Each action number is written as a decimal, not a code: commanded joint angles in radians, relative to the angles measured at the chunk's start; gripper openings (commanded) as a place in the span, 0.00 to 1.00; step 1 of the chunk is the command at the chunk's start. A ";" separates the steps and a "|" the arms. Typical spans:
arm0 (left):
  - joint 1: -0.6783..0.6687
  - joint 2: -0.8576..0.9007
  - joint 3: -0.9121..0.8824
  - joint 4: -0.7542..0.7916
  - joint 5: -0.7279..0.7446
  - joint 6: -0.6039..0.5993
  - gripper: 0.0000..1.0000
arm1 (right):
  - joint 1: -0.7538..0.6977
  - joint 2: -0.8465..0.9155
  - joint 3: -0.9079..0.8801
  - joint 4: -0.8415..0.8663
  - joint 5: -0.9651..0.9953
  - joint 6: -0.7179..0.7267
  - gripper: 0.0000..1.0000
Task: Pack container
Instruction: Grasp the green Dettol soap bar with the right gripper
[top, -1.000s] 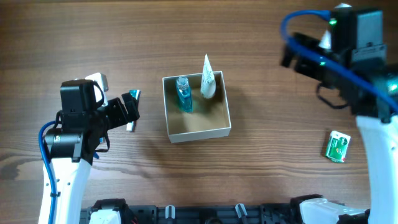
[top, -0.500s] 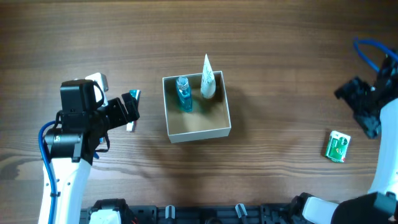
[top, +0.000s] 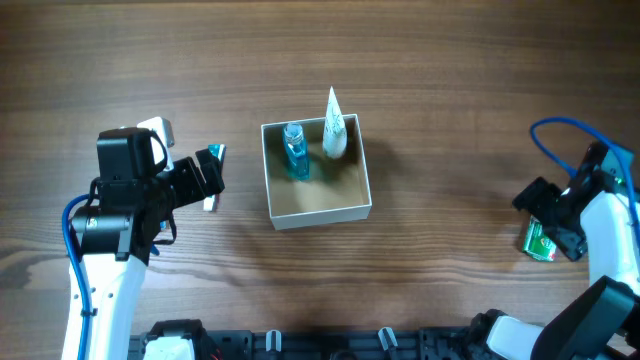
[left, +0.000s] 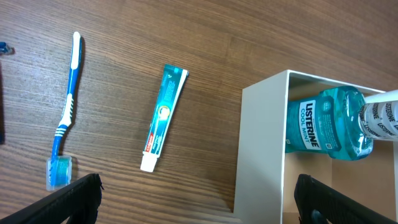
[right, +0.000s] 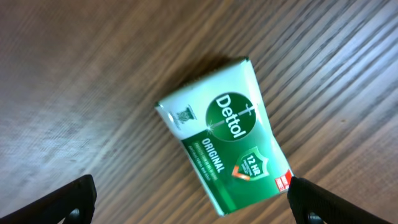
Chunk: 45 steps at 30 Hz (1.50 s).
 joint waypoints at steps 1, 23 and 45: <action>-0.005 0.001 0.016 0.003 0.037 -0.005 1.00 | -0.035 -0.002 -0.033 0.029 0.020 -0.052 1.00; -0.005 0.001 0.016 0.003 0.038 -0.005 1.00 | -0.087 0.183 -0.035 0.097 0.005 -0.098 1.00; -0.005 0.001 0.016 0.002 0.038 -0.005 1.00 | -0.086 0.243 -0.034 0.125 -0.116 -0.095 0.57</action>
